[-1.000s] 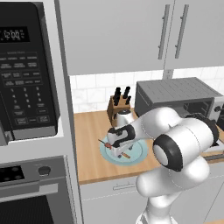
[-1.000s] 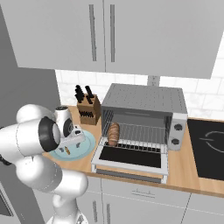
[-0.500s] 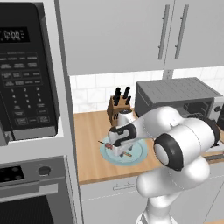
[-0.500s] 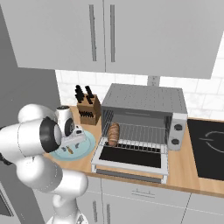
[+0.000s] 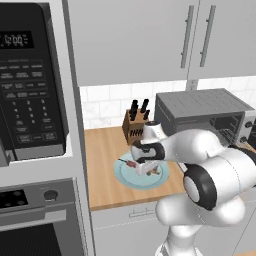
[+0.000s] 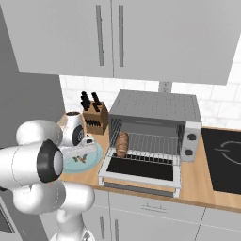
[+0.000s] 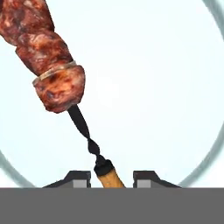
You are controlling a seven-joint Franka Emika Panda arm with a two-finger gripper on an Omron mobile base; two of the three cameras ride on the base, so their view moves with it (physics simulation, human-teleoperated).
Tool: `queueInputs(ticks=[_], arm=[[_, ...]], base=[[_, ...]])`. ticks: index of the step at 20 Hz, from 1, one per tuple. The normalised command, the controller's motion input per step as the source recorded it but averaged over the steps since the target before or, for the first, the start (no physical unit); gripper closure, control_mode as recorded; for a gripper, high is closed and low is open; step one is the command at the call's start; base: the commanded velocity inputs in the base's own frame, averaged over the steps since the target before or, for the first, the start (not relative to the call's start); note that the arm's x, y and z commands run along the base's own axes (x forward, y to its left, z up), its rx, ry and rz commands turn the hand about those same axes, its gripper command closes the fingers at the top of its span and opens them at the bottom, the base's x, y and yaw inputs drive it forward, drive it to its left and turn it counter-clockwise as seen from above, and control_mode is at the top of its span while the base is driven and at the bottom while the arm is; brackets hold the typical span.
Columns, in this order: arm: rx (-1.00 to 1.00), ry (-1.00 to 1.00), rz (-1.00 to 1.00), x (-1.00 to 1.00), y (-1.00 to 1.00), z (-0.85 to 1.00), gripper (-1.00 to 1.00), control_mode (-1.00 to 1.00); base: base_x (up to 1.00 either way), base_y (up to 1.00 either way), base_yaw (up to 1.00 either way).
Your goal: Pick up the kebab skewer and baguette bread, and place them inside the toaster oven. Close the toaster oven door and start by setting the timer.
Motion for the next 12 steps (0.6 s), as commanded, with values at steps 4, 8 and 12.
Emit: queueInputs(ticks=[4, 8, 12], arm=[[0.08, -0.01, 0.0, -0.85, -0.3, 1.0, 1.0, -1.0], [0.07, -0.04, -0.06, -1.0, -0.57, 1.0, 1.0, -1.0], [0.04, 0.0, -0.26, -0.76, -0.86, 0.85, 1.0, -1.0]], base=[[0.0, 0.0, 0.0], [0.0, 0.0, 0.0], [0.0, 0.0, 0.0]])
